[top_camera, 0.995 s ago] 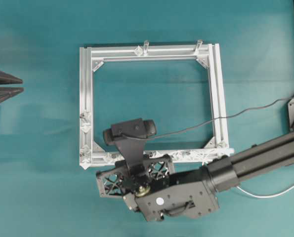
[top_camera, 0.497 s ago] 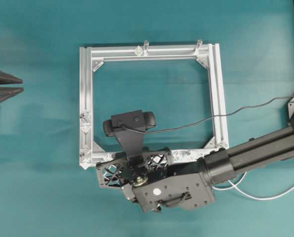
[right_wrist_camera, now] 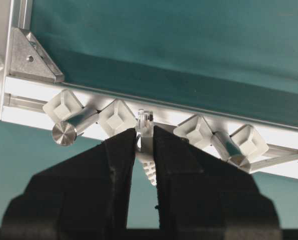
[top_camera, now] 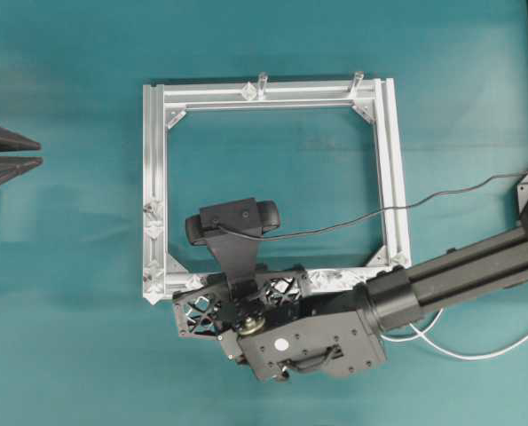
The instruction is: Move the cable alternately left and right between 8 closely spaced pins so it hooks onto each one.
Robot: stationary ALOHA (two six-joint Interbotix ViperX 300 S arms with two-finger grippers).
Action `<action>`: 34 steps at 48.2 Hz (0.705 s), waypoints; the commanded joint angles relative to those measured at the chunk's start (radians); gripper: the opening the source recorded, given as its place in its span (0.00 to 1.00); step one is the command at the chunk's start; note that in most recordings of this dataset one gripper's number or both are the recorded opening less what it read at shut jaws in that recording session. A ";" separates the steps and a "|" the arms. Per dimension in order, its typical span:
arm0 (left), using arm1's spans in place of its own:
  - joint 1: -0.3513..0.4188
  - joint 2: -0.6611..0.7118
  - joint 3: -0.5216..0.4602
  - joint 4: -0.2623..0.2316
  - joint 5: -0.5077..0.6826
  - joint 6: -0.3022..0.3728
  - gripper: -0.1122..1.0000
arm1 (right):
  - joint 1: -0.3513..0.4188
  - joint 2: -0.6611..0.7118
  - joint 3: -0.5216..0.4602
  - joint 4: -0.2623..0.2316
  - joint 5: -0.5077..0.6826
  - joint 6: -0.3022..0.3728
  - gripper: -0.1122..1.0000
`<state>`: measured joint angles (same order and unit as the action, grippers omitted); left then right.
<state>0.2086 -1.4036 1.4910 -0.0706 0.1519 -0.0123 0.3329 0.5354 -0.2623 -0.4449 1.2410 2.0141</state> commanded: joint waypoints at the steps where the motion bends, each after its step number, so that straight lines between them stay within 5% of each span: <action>1: -0.002 0.008 -0.029 0.003 -0.005 -0.005 0.39 | 0.002 -0.018 -0.009 -0.006 -0.002 0.002 0.23; 34: 0.000 0.008 -0.028 0.003 -0.005 -0.005 0.39 | -0.049 -0.020 -0.009 -0.040 -0.002 -0.006 0.23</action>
<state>0.2086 -1.4036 1.4895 -0.0706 0.1519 -0.0138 0.2961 0.5369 -0.2623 -0.4663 1.2410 2.0110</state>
